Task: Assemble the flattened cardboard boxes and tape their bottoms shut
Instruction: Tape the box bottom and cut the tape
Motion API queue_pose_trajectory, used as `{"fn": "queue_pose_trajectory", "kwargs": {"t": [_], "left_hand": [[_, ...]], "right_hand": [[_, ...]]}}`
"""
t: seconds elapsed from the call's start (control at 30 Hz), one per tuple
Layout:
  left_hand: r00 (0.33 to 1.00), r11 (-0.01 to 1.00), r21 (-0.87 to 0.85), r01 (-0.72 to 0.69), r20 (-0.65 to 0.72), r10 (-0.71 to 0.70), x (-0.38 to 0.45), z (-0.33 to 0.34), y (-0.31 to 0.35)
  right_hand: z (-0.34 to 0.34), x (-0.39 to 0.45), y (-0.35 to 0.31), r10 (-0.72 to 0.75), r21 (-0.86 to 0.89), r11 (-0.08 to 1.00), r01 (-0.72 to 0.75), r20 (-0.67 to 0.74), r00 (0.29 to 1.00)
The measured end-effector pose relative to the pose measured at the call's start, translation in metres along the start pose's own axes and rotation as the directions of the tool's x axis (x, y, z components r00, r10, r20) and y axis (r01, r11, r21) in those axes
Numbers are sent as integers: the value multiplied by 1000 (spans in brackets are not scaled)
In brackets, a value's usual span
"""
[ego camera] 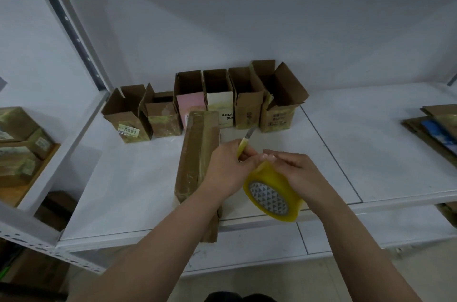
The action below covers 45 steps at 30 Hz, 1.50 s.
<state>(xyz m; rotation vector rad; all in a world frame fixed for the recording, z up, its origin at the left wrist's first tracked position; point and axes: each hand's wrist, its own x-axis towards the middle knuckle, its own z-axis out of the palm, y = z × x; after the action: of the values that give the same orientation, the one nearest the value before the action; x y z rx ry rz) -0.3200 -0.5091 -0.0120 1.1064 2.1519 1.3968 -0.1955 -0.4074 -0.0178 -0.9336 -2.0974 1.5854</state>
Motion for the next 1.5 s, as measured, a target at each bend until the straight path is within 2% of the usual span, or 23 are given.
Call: {"fn": "queue_pose_trajectory", "kwargs": {"t": [0.07,0.13,0.2,0.3,0.4,0.63,0.73,0.83,1.0,1.17,1.3,1.4,1.5], "left_hand": [[1000,1000,27,5,-15,-5,1,1,4],[999,999,0,53,-13,-53,1,4,9],[987,975,-159,157,3,-159,-4,10,13],[941,859,-392,330,64,-332,-12,21,21],[923,803,-469,368,78,-377,-13,20,24],[955,885,-364,289,45,-294,-10,1,20],[938,869,-353,348,130,-322,-11,-6,21],[912,859,-330,391,261,-315,-15,-12,24],[881,893,-218,395,367,-300,-15,-25,25],[914,907,-214,363,269,-303,-18,-41,26],[943,900,-290,327,45,-328,-14,-84,18],[902,878,-297,375,-100,-419,-10,-107,-6],[848,872,-153,465,-205,-489,-8,-114,-49]], "right_hand": [[3,1,1,-14,-22,1000,13,-70,997],[6,3,3,-72,-202,979,33,-192,979],[11,4,2,-144,-392,919,29,-269,952],[12,7,6,-238,-565,825,24,-308,921],[9,12,10,-263,-544,839,35,-348,900],[8,11,10,-286,-382,914,136,-369,884],[11,17,13,-251,-363,927,95,-411,877],[15,22,15,-267,-372,924,81,-480,836],[18,28,16,-290,-494,869,20,-476,830],[27,33,24,-309,-621,783,-41,-445,841],[20,36,45,-326,-703,700,-127,-473,819],[21,35,67,-328,-735,668,-115,-429,841],[32,35,85,-224,-733,670,-116,-349,910]]}}
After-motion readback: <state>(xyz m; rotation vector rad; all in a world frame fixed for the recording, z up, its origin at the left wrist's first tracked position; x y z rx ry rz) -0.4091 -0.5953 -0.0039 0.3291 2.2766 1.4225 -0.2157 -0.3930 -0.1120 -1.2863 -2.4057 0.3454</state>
